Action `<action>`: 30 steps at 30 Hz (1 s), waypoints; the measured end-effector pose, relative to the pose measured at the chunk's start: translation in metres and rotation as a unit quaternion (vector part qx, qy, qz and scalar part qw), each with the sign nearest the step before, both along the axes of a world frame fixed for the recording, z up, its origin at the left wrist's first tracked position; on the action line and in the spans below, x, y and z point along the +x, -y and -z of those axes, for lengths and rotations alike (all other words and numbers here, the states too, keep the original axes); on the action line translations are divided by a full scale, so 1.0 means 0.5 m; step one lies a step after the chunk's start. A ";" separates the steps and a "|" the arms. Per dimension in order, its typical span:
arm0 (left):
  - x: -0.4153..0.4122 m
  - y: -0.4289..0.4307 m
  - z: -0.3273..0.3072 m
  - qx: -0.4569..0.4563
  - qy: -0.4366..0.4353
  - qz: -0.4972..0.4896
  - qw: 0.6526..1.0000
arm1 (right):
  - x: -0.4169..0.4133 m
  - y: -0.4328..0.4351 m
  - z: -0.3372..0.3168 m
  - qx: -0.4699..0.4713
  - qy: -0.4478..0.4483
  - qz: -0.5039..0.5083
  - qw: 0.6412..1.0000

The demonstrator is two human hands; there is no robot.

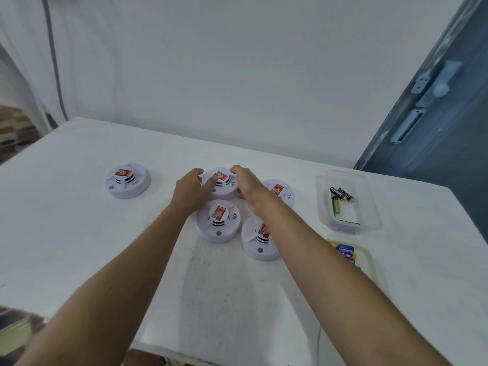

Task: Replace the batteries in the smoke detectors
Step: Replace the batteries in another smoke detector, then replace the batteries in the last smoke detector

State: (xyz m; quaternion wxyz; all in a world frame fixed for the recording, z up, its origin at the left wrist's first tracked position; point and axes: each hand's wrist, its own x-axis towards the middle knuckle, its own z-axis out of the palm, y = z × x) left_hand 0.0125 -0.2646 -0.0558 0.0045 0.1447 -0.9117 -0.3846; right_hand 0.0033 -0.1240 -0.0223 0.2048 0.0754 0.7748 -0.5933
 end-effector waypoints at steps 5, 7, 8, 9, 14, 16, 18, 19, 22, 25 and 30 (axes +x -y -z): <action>0.019 0.013 0.000 0.018 -0.014 0.011 1.000 | 0.010 0.002 -0.006 -0.013 -0.017 -0.001 1.000; 0.028 0.019 0.000 0.037 -0.014 0.018 0.999 | 0.016 0.002 -0.005 -0.006 -0.022 0.001 1.000; 0.034 0.023 -0.003 0.044 -0.014 0.021 0.999 | 0.017 0.002 -0.004 -0.002 -0.018 -0.001 1.000; 0.040 0.027 -0.005 0.053 -0.013 0.026 0.998 | 0.018 0.001 -0.002 0.005 -0.018 -0.001 1.000; 0.075 0.062 -0.021 0.048 -0.021 0.070 0.996 | 0.046 0.026 -0.008 0.096 -0.089 -0.016 0.991; 0.095 0.088 -0.028 0.033 -0.042 0.070 0.996 | 0.064 0.045 -0.017 0.097 -0.150 -0.021 0.984; 0.115 0.119 -0.032 0.006 -0.069 0.057 0.996 | 0.079 0.069 -0.023 0.083 -0.186 -0.050 0.978; 0.123 0.134 -0.033 -0.013 -0.086 0.044 0.995 | 0.088 0.082 -0.026 0.077 -0.197 -0.072 0.975; 0.136 0.188 -0.035 -0.082 -0.128 -0.046 0.987 | 0.104 0.144 -0.022 0.078 -0.227 -0.136 0.961; 0.121 0.242 -0.033 -0.126 -0.133 -0.134 0.974 | 0.110 0.210 0.007 0.129 -0.246 -0.189 0.942; 0.085 0.298 -0.011 -0.128 -0.092 -0.098 0.983 | 0.117 0.289 0.078 0.334 -0.239 -0.243 0.879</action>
